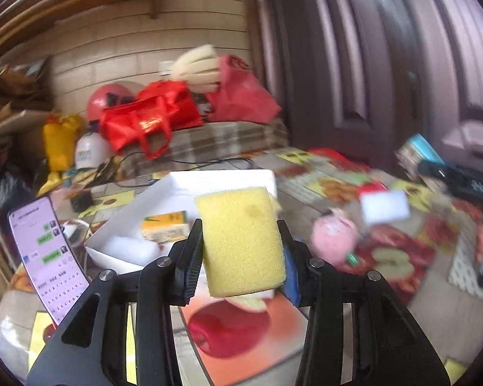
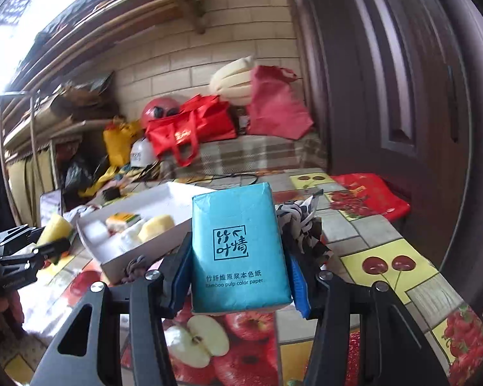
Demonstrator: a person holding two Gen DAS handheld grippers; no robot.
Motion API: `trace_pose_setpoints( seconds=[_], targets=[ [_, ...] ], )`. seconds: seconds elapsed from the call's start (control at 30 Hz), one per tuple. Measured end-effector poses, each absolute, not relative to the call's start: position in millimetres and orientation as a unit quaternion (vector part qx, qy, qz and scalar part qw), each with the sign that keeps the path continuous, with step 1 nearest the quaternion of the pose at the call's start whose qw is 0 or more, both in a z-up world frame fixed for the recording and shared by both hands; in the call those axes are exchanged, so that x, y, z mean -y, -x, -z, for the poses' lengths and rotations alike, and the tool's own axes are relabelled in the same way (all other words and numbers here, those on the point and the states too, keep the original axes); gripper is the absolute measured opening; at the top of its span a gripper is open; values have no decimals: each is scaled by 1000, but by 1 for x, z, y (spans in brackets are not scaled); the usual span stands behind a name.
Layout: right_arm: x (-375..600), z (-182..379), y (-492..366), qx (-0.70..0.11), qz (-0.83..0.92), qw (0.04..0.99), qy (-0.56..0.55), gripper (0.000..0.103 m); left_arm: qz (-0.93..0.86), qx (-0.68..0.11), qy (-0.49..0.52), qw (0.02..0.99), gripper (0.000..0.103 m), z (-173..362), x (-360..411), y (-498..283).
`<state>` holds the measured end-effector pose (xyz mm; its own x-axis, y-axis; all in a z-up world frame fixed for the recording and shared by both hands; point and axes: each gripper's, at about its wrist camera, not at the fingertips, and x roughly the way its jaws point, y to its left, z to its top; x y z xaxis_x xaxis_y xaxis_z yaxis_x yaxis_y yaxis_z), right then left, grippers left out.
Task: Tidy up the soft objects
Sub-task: 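Carry the sponge and blue tissue pack over the white box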
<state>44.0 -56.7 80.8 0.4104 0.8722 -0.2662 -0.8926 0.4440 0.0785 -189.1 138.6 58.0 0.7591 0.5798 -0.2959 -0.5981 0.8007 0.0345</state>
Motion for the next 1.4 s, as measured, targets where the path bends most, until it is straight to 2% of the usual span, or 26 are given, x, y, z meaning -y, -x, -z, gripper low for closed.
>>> trace_pose_setpoints(
  seconds=[0.1, 0.4, 0.73, 0.97, 1.2, 1.4],
  targets=[
    [52, -81, -40, -131, -523, 841, 39, 52, -326, -147, 58, 932, 42, -57, -157, 182],
    [8, -71, -32, -153, -557, 813, 70, 52, -333, -142, 55, 931, 42, -59, -152, 181],
    [-36, -65, 1, -136, -595, 783, 120, 52, -361, -148, 53, 919, 42, -60, -180, 170],
    [-68, -61, 1, -172, -595, 775, 125, 52, -380, -153, 67, 910, 42, -57, -207, 166],
    [-104, -50, -10, -246, -581, 766, 119, 52, -394, -152, 79, 903, 42, -55, -224, 164],
    [-118, -51, 2, -244, -587, 763, 122, 52, -402, -151, 82, 900, 42, -54, -235, 162]
  ],
)
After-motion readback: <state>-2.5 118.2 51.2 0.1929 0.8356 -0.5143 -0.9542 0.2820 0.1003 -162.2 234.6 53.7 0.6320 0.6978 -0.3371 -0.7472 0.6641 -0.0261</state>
